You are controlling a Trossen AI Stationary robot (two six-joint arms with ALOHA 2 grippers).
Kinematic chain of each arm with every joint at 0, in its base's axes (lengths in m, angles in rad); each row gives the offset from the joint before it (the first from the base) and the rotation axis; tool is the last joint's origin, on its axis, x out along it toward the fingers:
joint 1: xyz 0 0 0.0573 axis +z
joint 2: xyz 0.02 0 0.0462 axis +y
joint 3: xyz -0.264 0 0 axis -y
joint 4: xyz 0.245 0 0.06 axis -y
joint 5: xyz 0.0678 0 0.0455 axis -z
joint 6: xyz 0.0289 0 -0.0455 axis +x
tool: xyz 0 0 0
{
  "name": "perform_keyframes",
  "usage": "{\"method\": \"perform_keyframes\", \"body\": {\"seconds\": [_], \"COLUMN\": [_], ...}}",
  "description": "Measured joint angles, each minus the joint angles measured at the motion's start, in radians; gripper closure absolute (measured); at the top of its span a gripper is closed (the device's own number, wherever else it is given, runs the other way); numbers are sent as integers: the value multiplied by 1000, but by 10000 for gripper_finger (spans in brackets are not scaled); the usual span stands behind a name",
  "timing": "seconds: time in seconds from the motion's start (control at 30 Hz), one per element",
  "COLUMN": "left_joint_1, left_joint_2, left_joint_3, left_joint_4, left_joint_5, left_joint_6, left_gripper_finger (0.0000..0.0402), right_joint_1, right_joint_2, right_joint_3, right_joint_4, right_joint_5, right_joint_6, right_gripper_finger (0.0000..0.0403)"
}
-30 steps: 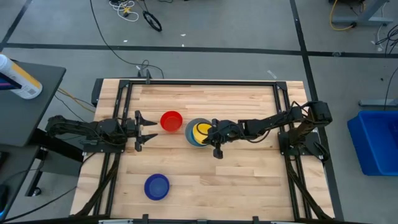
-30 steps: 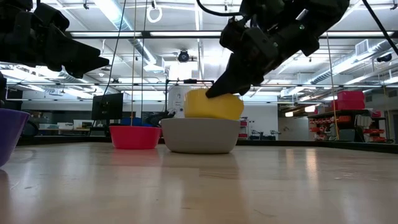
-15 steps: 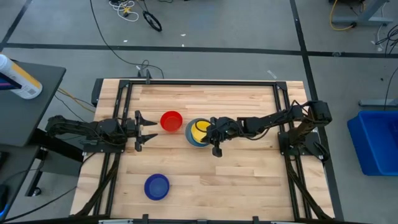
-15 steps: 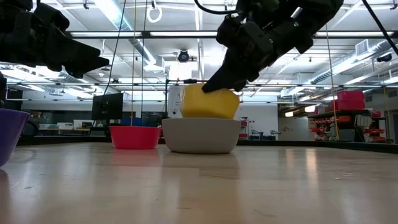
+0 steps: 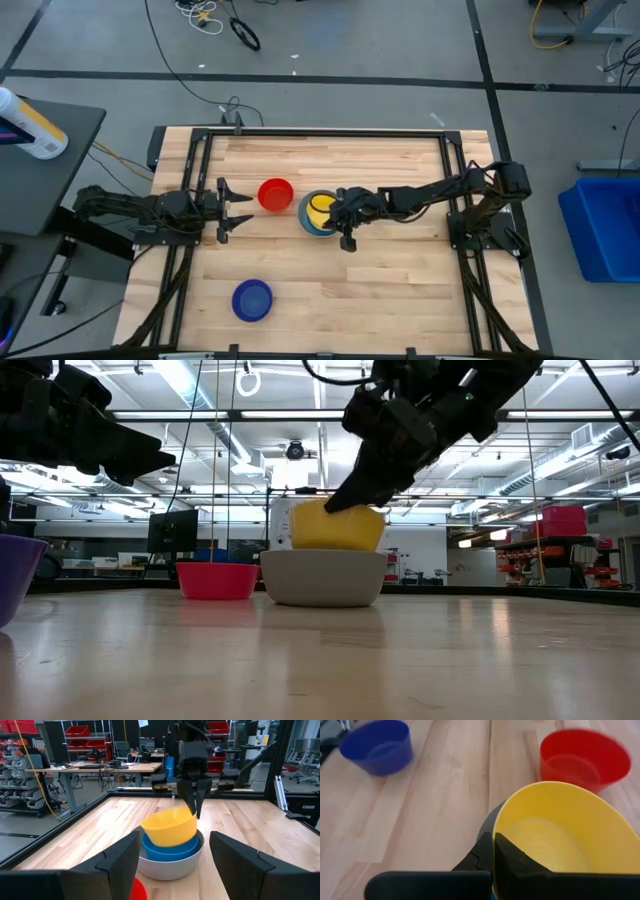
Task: Nest bowls inside each other
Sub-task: Stack the yellow bowl on the light blue bowl
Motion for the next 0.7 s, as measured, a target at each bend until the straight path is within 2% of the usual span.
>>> {"method": "perform_keyframes", "body": {"seconds": [0.2, 0.7], "left_joint_1": [0, 0], "left_joint_2": [0, 0], "left_joint_3": [0, 0], "left_joint_4": [-3, -5], "left_joint_5": [3, 5], "left_joint_6": [0, 0], "left_gripper_finger": [154, 154], "right_joint_1": [-2, -19], "right_joint_2": [61, 64], "right_joint_3": [20, 26], "right_joint_4": [3, 1], "right_joint_5": [0, -11], "right_joint_6": [0, -13], "right_gripper_finger": [403, 403]}}
